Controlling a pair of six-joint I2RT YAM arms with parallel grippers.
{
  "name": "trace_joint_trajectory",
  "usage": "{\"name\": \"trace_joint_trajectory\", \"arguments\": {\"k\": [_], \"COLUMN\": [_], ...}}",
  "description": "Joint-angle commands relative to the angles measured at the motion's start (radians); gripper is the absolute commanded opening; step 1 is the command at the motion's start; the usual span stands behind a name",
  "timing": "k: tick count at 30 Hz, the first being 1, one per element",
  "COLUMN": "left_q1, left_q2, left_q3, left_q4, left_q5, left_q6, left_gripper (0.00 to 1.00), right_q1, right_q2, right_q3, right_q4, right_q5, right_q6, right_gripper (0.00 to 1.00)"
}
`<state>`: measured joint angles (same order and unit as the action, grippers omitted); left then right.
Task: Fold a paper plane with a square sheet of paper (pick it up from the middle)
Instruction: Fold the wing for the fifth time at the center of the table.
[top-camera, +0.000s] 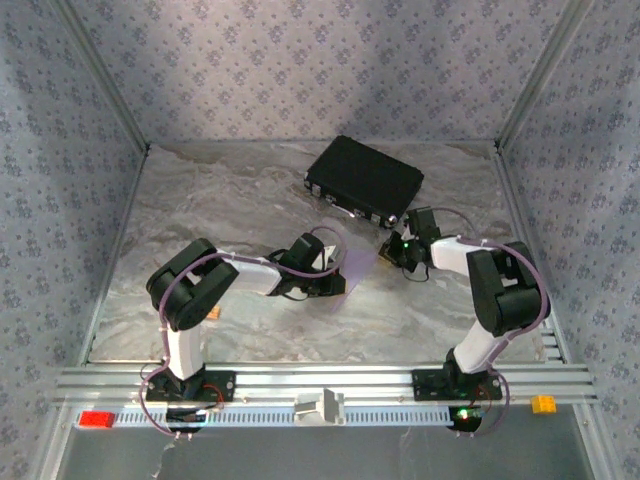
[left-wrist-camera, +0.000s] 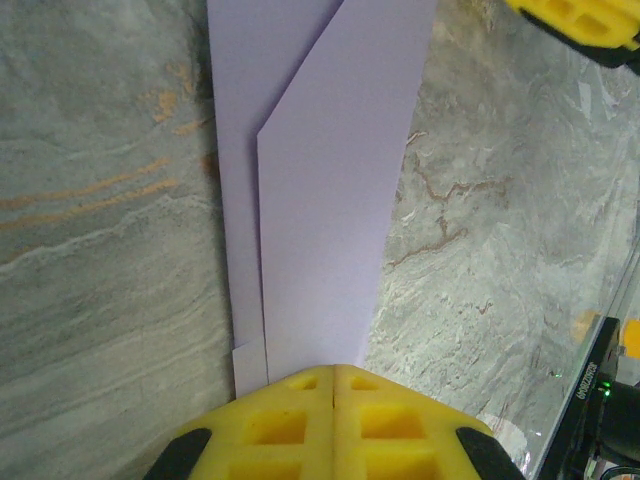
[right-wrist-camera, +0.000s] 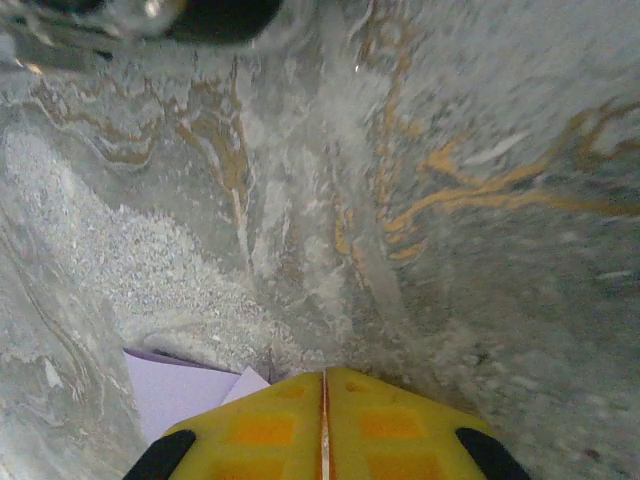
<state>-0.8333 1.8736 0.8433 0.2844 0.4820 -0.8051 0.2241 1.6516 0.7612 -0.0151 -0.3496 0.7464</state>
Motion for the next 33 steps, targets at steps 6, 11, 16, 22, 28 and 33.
{"name": "trace_joint_trajectory", "arguments": {"k": [6, 11, 16, 22, 28, 33], "left_q1": [-0.040, -0.040, -0.040, -0.041, -0.041, -0.041], "left_q2": [0.068, 0.068, 0.061, 0.060, 0.061, 0.058], "left_q3": [-0.055, -0.055, -0.061, -0.057, -0.054, -0.048], "left_q4": [-0.173, -0.172, -0.174, -0.174, -0.171, -0.174], "left_q5": [-0.010, -0.009, -0.011, -0.010, -0.008, -0.004], "left_q6": [0.012, 0.008, 0.008, 0.007, 0.005, 0.007], "left_gripper": [0.00, 0.00, 0.00, 0.00, 0.00, 0.00], "right_q1": [0.063, 0.124, 0.076, -0.022, -0.019, 0.067], "right_q2": [-0.082, 0.019, 0.083, 0.061, -0.039, -0.059], "right_q3": [0.014, 0.041, 0.024, 0.004, -0.004, -0.030], "right_q4": [0.000, 0.024, 0.048, 0.084, 0.073, 0.112], "right_q5": [-0.068, -0.059, -0.031, -0.082, -0.121, -0.137], "right_q6": [-0.010, 0.004, -0.005, -0.024, -0.030, 0.007], "right_gripper": [0.11, 0.10, 0.08, 0.08, 0.10, 0.10]}}
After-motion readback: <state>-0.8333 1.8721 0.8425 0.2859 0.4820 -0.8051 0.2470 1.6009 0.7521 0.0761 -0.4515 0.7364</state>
